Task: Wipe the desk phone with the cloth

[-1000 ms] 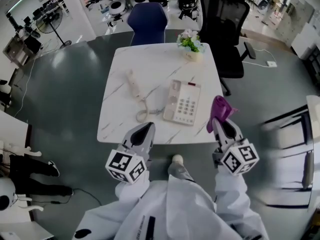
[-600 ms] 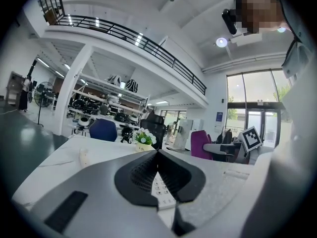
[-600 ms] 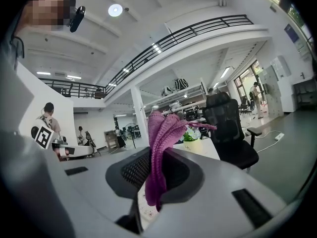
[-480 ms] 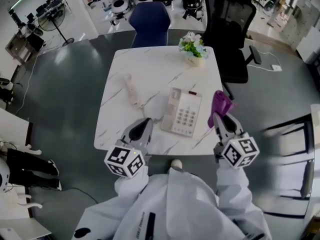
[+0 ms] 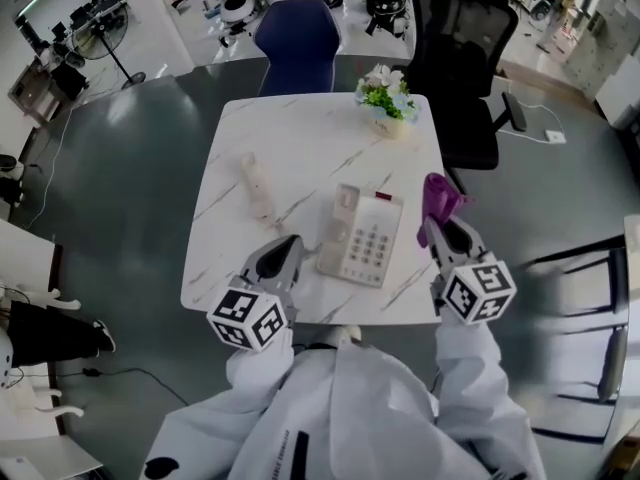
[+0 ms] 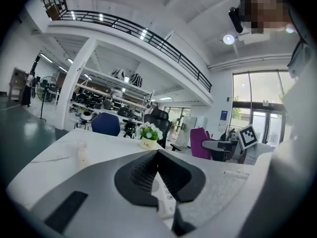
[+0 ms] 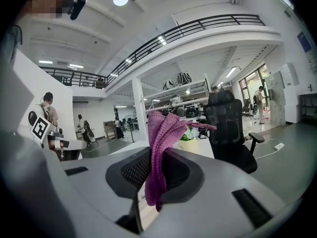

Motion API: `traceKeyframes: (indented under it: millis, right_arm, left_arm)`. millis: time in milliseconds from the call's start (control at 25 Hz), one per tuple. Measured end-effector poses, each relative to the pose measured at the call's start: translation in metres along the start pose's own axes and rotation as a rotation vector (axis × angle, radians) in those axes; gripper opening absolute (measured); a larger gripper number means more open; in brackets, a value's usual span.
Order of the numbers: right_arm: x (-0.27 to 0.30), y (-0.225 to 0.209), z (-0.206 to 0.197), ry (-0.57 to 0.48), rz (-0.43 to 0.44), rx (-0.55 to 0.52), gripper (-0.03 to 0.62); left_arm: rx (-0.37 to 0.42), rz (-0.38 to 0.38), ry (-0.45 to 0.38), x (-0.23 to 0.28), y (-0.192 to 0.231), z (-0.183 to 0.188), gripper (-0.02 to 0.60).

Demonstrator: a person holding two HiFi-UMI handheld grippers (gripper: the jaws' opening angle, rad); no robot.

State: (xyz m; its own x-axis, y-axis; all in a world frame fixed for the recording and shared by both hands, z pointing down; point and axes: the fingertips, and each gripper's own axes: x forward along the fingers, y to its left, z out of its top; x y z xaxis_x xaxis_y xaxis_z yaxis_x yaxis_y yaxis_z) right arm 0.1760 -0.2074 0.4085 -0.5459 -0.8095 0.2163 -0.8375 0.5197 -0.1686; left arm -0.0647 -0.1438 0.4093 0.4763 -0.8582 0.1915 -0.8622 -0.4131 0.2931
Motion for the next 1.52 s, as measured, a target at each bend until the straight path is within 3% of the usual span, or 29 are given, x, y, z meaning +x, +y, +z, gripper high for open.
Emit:
traceKeyframes:
  millis: [480,880,1520]
  right_arm:
    - [0.067,-0.031,-0.018,0.102,-0.062,-0.165,0.04]
    - [0.106,-0.023,-0.056,0.248,-0.012,-0.361,0.041]
    - [0.111,-0.012,-0.08,0.315,0.06,-0.33,0.04]
  left_arm:
    - [-0.053,-0.014,0.133,0.046,0.029,-0.027,-0.002]
    - [-0.102,-0.021,0.176,0.063,0.038,-0.046,-0.003]
    - [-0.134,-0.032,0.203,0.069,0.035,-0.064,-0.003]
